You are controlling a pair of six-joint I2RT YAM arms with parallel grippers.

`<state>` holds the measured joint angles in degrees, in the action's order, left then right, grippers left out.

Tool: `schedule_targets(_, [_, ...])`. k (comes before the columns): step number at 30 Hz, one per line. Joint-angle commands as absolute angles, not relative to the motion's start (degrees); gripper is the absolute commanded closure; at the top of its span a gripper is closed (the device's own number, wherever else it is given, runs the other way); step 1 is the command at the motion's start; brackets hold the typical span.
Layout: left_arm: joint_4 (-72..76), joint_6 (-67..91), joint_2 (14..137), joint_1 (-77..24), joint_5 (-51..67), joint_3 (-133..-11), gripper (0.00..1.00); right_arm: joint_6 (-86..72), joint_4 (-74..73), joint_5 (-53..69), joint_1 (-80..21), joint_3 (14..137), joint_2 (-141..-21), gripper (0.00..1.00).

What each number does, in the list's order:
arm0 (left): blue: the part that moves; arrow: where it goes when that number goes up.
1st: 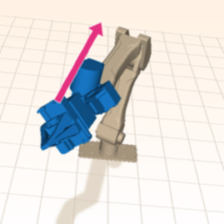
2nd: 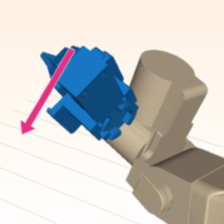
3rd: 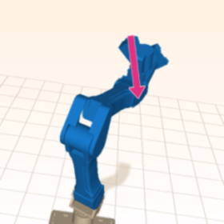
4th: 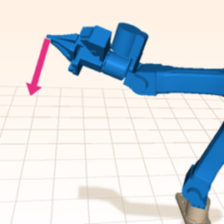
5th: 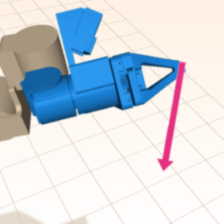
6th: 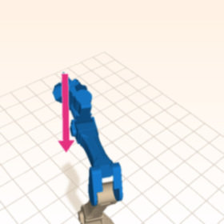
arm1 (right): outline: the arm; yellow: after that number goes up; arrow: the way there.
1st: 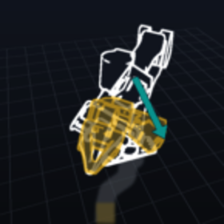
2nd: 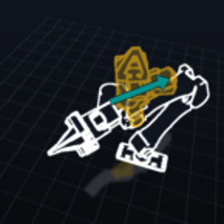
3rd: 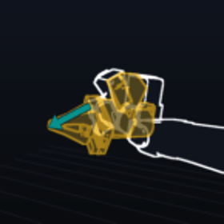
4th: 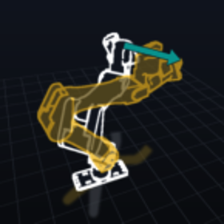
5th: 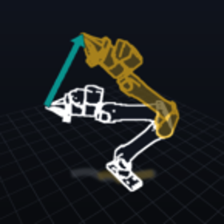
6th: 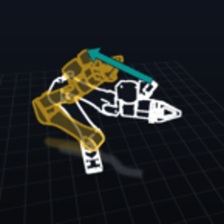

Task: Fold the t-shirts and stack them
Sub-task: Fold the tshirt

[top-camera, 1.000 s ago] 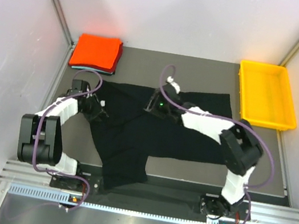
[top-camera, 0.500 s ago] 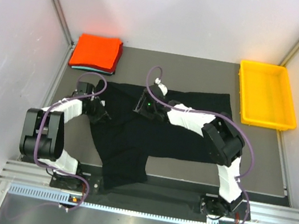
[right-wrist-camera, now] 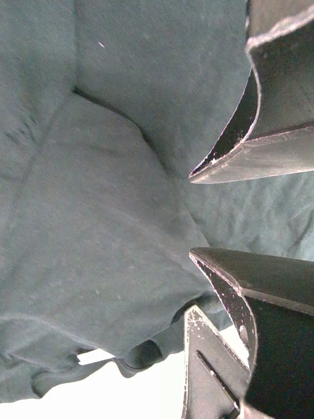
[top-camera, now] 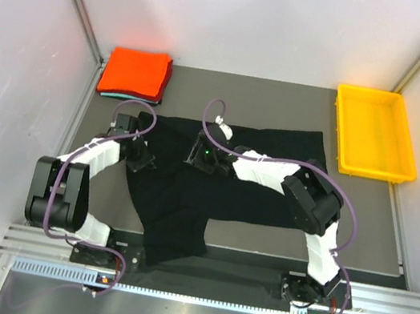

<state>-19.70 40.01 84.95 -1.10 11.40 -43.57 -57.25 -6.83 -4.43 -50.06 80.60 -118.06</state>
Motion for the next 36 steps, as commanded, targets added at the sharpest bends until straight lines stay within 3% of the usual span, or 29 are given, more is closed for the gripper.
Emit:
schedule_targets(1, [-22.1, 40.9, 81.0, -4.4, 7.7, -47.3, 1.00, -58.6, -4.5, -3.7, -51.9, 79.4, -113.0, 0.55])
schedule_targets(9, [-27.0, 42.5, 74.9, -8.7, 1.2, -47.6, 1.00, -58.6, -3.8, -4.5, -52.0, 76.4, -111.1, 0.55])
schedule_targets(36, [-30.1, 49.1, 68.4, -13.5, 0.8, -41.2, 1.00, -57.0, -1.2, -4.1, -52.2, 73.9, -110.3, 0.56])
